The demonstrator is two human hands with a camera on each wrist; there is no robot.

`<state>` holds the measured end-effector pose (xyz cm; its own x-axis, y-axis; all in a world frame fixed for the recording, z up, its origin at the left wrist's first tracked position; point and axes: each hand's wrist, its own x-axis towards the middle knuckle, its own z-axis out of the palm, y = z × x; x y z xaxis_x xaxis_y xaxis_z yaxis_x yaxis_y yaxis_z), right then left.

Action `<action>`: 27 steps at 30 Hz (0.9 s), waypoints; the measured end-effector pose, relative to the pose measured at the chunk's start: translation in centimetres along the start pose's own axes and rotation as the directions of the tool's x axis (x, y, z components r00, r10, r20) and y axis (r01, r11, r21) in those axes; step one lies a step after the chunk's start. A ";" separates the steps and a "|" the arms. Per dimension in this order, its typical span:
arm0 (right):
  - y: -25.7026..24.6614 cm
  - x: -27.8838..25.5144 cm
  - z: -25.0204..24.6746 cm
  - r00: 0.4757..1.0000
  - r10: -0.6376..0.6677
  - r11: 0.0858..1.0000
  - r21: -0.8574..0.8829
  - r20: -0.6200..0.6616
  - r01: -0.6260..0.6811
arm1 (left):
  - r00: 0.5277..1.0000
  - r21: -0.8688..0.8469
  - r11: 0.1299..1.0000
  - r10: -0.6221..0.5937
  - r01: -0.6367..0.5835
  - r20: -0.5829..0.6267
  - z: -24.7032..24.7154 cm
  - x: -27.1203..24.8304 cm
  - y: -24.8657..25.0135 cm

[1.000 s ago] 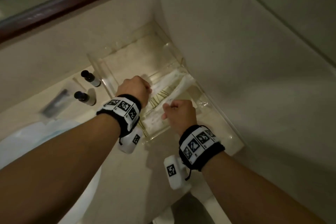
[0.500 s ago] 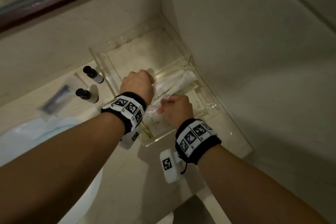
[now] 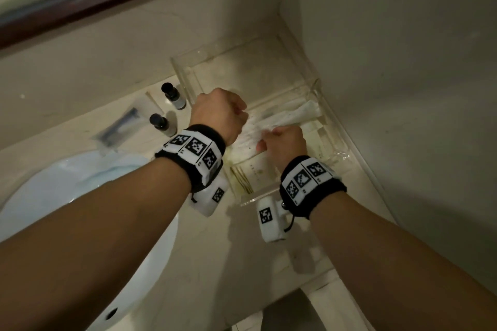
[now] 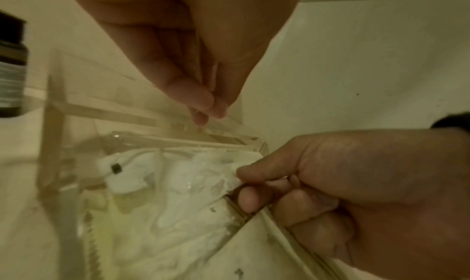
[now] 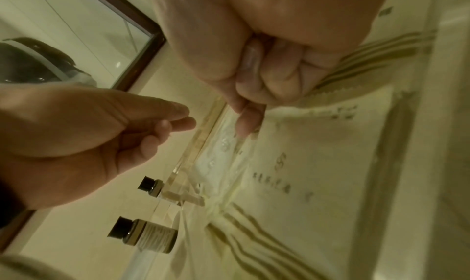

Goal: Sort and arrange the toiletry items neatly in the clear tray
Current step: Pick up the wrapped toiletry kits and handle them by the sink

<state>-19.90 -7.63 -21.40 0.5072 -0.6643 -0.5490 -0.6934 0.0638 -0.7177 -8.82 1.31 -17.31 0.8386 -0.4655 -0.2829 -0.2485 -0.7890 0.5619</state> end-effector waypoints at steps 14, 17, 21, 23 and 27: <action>-4.6 -5.9 3.9 0.956 -0.283 0.958 -0.074 -0.073 0.278 | 0.992 -0.187 0.980 -0.083 0.064 -0.097 -6.1 -5.8 -5.9; -6.7 -8.5 6.9 0.927 -0.376 0.926 -0.033 -0.006 0.375 | 0.981 -0.257 0.962 -0.132 0.093 -0.139 -9.1 -8.4 -9.0; -9.4 -12.8 12.3 0.860 -0.500 0.864 -0.005 0.105 0.503 | 0.941 -0.311 0.937 -0.239 0.159 -0.241 -13.5 -12.2 -14.8; -10.6 -15.5 15.3 0.828 -0.529 0.844 0.011 0.188 0.537 | 0.907 -0.347 0.915 -0.312 0.206 -0.284 -15.6 -14.3 -18.0; -12.5 -21.0 21.7 0.746 -0.576 0.802 0.056 0.335 0.594 | 0.844 -0.416 0.876 -0.404 0.246 -0.352 -19.4 -19.2 -24.1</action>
<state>-10.79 21.63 -10.21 0.9489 -0.2830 -0.1394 -0.2261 -0.3020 -0.9261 -9.52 37.08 -10.33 0.9791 0.0669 -0.1919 0.1898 -0.6387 0.7457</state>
